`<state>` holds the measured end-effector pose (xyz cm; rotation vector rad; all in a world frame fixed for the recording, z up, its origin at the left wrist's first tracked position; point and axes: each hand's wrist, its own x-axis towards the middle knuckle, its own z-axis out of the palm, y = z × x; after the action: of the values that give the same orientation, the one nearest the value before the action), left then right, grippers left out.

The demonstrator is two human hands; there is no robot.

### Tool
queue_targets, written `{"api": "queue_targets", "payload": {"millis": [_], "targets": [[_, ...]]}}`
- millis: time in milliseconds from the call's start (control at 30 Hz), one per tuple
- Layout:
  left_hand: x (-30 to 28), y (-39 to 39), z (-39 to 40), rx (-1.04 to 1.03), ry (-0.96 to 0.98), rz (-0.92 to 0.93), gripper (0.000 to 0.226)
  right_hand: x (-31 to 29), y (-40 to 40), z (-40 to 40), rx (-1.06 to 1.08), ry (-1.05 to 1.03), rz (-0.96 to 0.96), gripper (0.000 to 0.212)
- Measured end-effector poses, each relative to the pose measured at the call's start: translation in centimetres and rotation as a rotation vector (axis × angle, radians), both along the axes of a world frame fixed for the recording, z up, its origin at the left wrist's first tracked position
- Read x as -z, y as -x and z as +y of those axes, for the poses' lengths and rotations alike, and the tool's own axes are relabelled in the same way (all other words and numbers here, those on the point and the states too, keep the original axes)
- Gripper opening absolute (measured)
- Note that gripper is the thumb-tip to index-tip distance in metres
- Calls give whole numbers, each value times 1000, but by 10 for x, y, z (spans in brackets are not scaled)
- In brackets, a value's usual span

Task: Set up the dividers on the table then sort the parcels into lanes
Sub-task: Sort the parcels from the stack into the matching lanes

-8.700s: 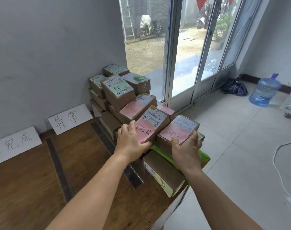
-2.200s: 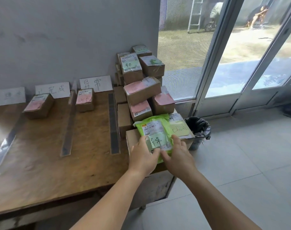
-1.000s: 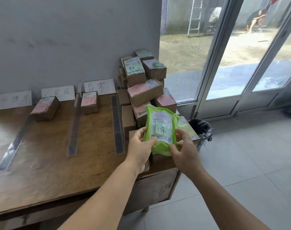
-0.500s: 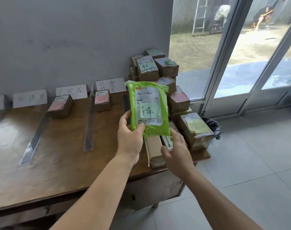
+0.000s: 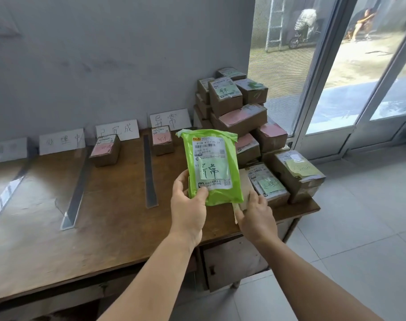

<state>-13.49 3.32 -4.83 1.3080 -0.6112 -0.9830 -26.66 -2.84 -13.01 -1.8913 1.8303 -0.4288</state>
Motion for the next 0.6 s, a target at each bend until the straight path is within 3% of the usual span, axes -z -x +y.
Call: {"api": "queue_targets", "payload": {"millis": [333,600], "targets": [[12,-17,22,27,-49,-3,45,-14,20,25,153,105,-139,62],[10,-12,28,81,-59,21,46,-53,40,36,272,196,-513,50]]}}
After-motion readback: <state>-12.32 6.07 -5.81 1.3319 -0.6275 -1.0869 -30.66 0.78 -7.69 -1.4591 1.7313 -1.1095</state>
